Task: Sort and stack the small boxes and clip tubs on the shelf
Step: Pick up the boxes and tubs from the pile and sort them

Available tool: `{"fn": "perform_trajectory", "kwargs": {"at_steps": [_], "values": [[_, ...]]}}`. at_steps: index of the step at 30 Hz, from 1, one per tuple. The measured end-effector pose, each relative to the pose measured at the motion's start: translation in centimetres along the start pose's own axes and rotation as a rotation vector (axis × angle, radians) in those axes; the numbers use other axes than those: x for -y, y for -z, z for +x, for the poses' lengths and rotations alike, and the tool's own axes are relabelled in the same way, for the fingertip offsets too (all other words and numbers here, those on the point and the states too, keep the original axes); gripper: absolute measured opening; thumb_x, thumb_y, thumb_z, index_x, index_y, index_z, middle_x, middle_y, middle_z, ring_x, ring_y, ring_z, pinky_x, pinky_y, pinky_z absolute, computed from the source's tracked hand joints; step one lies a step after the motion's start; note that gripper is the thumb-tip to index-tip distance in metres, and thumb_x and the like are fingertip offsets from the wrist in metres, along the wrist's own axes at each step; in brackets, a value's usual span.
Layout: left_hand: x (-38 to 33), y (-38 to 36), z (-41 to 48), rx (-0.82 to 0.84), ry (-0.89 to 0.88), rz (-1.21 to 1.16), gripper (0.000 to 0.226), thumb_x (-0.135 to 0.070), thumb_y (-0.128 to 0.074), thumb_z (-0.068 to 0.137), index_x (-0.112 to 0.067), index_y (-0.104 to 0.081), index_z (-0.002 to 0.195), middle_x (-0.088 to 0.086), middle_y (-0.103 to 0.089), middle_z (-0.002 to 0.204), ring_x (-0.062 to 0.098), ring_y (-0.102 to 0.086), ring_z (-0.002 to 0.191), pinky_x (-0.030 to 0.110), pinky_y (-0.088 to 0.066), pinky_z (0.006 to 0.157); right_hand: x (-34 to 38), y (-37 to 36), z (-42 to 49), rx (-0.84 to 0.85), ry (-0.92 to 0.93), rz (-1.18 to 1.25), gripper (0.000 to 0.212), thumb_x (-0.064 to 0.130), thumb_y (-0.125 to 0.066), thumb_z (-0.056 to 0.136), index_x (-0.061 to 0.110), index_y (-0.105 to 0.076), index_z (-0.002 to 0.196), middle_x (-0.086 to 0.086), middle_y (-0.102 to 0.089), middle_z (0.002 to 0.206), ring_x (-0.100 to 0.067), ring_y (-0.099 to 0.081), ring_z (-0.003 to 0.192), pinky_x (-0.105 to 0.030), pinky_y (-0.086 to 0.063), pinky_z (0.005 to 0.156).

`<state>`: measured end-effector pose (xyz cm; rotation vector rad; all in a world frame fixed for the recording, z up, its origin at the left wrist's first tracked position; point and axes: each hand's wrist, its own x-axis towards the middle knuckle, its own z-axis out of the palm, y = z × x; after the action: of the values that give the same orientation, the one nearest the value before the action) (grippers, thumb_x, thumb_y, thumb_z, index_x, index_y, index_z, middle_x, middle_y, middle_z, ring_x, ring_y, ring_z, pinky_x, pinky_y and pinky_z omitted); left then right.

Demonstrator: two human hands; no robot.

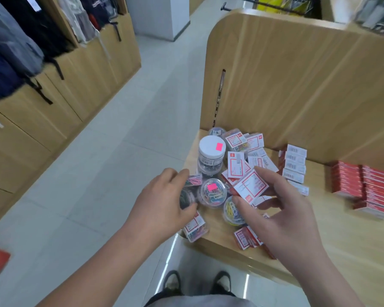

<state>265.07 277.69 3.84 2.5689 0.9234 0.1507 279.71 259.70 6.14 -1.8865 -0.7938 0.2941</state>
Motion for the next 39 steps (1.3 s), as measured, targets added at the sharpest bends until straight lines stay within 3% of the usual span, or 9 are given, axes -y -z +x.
{"fn": "perform_trajectory", "kwargs": {"at_steps": [7, 10, 15, 19, 28, 31, 34, 37, 39], "values": [[0.8, 0.3, -1.0, -0.095, 0.035, -0.124, 0.058, -0.048, -0.075, 0.07, -0.034, -0.064, 0.126, -0.012, -0.058, 0.104, 0.014, -0.063, 0.088, 0.028, -0.051, 0.077, 0.5, -1.5, -0.9, 0.076, 0.015, -0.025, 0.058, 0.029, -0.09, 0.073, 0.028, -0.065, 0.125, 0.015, -0.07, 0.107, -0.011, -0.064, 0.095, -0.031, -0.055, 0.077], [1.0, 0.8, -3.2, -0.066, 0.024, -0.125, 0.058, -0.051, -0.07, 0.07, -0.037, -0.063, 0.125, -0.015, -0.057, 0.103, 0.01, -0.061, 0.085, 0.028, -0.052, 0.075, 0.6, -1.4, -1.3, 0.069, 0.022, -0.026, 0.058, 0.04, -0.084, 0.07, 0.03, -0.065, 0.125, 0.016, -0.07, 0.105, -0.011, -0.065, 0.093, -0.025, -0.052, 0.072], [0.0, -0.3, -6.1, 0.054, -0.042, -0.106, 0.056, -0.053, -0.061, 0.07, -0.037, -0.063, 0.123, -0.014, -0.058, 0.103, 0.01, -0.061, 0.088, 0.032, -0.055, 0.076, 0.5, -1.4, -1.8, 0.063, -0.018, 0.022, 0.056, 0.026, -0.091, 0.072, 0.026, -0.066, 0.123, 0.014, -0.072, 0.103, -0.012, -0.066, 0.092, -0.017, -0.05, 0.071], [-0.9, -1.9, -4.9, 0.124, -0.125, 0.026, 0.058, -0.05, -0.056, 0.073, -0.029, -0.058, 0.127, -0.008, -0.06, 0.114, 0.02, -0.06, 0.102, 0.037, -0.055, 0.083, 0.7, -1.1, -2.2, 0.032, -0.054, 0.1, 0.053, 0.018, -0.09, 0.07, 0.028, -0.067, 0.117, 0.014, -0.071, 0.093, -0.013, -0.065, 0.084, -0.015, -0.049, 0.063], [-0.7, -3.1, -3.8, 0.069, -0.222, 0.023, 0.064, -0.041, -0.064, 0.078, -0.026, -0.045, 0.138, -0.005, -0.053, 0.128, 0.022, -0.059, 0.109, 0.039, -0.056, 0.082, 1.1, -0.2, -2.8, -0.001, -0.038, 0.113, 0.053, 0.011, -0.089, 0.072, 0.043, -0.062, 0.106, 0.028, -0.069, 0.093, -0.002, -0.064, 0.078, -0.009, -0.048, 0.062], [-0.8, -3.1, -3.7, 0.018, -0.212, -0.078, 0.055, -0.039, -0.07, 0.077, -0.028, -0.048, 0.127, -0.009, -0.046, 0.127, 0.019, -0.06, 0.098, 0.036, -0.054, 0.074, 0.8, -0.1, -2.9, -0.011, -0.048, 0.11, 0.053, 0.012, -0.089, 0.072, 0.041, -0.063, 0.107, 0.029, -0.07, 0.093, -0.002, -0.065, 0.079, -0.009, -0.048, 0.066], [-0.7, -3.5, -3.8, -0.024, -0.188, -0.147, 0.039, -0.04, -0.073, 0.077, -0.026, -0.048, 0.103, -0.01, -0.044, 0.11, 0.016, -0.054, 0.083, 0.037, -0.05, 0.066, 0.2, -0.3, -3.1, -0.015, -0.081, 0.105, 0.052, 0.013, -0.089, 0.072, 0.031, -0.065, 0.115, 0.027, -0.07, 0.094, -0.004, -0.065, 0.08, -0.01, -0.049, 0.069], [-0.1, -4.4, -4.0, -0.065, -0.158, -0.199, 0.041, -0.04, -0.081, 0.074, -0.026, -0.046, 0.09, -0.012, -0.043, 0.1, 0.011, -0.048, 0.072, 0.033, -0.046, 0.062, -0.1, -0.4, -3.3, -0.017, -0.104, 0.071, 0.055, 0.016, -0.09, 0.072, 0.025, -0.067, 0.12, 0.025, -0.071, 0.094, -0.004, -0.066, 0.082, -0.011, -0.049, 0.069], [0.2, -4.8, -4.2, -0.094, -0.147, -0.206, 0.042, -0.043, -0.084, 0.074, -0.024, -0.048, 0.084, -0.013, -0.048, 0.102, 0.01, -0.052, 0.076, 0.031, -0.047, 0.061, -0.3, -0.5, -3.3, -0.006, -0.115, 0.024, 0.057, 0.02, -0.09, 0.071, 0.027, -0.067, 0.123, 0.026, -0.07, 0.094, -0.005, -0.066, 0.084, -0.012, -0.049, 0.069]]}}
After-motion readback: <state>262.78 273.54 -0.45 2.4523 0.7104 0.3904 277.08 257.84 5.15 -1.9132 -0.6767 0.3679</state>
